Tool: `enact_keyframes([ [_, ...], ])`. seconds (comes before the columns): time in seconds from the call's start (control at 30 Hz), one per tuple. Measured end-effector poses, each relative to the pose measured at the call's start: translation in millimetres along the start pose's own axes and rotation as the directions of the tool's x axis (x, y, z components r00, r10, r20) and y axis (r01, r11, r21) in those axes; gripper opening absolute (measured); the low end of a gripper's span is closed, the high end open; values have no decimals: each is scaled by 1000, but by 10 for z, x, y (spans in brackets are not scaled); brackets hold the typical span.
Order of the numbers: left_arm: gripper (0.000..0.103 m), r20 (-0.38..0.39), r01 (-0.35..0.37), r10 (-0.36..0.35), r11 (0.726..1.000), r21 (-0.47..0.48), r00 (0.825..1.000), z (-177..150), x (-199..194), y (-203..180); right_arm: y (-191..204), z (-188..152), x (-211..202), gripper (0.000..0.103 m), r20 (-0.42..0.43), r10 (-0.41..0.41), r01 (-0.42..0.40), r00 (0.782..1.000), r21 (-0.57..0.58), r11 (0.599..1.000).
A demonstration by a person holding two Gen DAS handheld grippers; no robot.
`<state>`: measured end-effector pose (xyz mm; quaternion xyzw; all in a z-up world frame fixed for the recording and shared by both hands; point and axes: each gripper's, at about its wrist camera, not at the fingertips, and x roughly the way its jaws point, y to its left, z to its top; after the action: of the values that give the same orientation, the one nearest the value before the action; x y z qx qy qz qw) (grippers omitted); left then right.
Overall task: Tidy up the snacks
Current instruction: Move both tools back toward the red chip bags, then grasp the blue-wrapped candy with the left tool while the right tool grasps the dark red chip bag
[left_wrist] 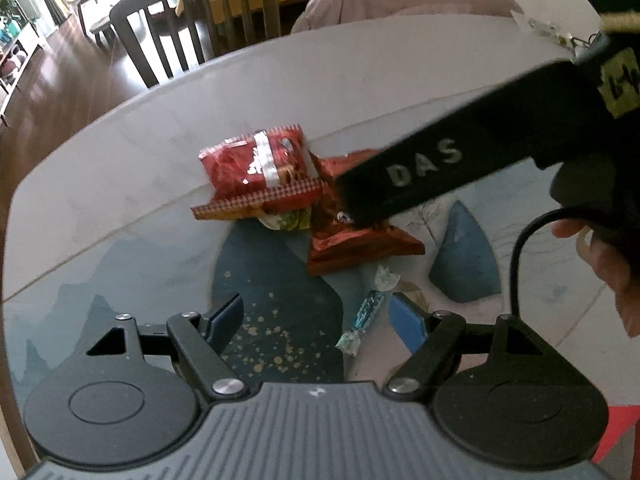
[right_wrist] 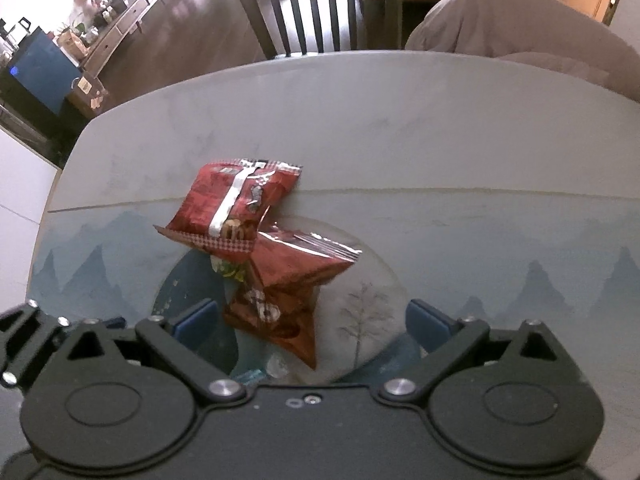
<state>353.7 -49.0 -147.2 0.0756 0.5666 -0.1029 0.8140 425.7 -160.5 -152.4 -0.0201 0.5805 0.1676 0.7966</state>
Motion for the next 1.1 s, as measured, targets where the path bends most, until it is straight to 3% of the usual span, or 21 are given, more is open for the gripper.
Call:
enact_keyframes([
  [0.27, 72, -47, 12, -11, 1000, 11, 999, -38, 317, -81, 35, 19, 324, 99, -46, 0, 0, 999, -9, 1000],
  [0.37, 60, -57, 14, -13, 1000, 13, 998, -45, 374, -100, 52, 20, 394, 98, -53, -11, 11, 999, -15, 1000],
  [0.6, 47, -68, 11, -9, 1000, 29, 998, -98, 453, -166, 61, -2, 439, 92, -65, 3, -5, 998, -16, 1000],
  [0.7, 42, -59, 13, -11, 999, 33, 998, -133, 427, -158, 51, 8, 443, 85, -69, 12, -13, 998, -21, 1000],
  [0.77, 32, -52, 12, -10, 999, 33, 999, -146, 405, -161, 54, 4, 440, 83, -67, 14, -16, 998, -23, 1000],
  [0.97, 18, -46, 9, -7, 999, 35, 999, -181, 366, -200, 45, -9, 442, 70, -59, 27, -28, 998, -15, 999],
  [1.03, 14, -51, 6, -5, 1000, 27, 999, -189, 356, -202, 38, -23, 431, 57, -56, 41, -42, 998, -10, 999],
  [1.1, 13, -53, 5, -4, 1000, 19, 999, -194, 349, -197, 26, -34, 410, 50, -52, 52, -52, 997, -6, 999],
])
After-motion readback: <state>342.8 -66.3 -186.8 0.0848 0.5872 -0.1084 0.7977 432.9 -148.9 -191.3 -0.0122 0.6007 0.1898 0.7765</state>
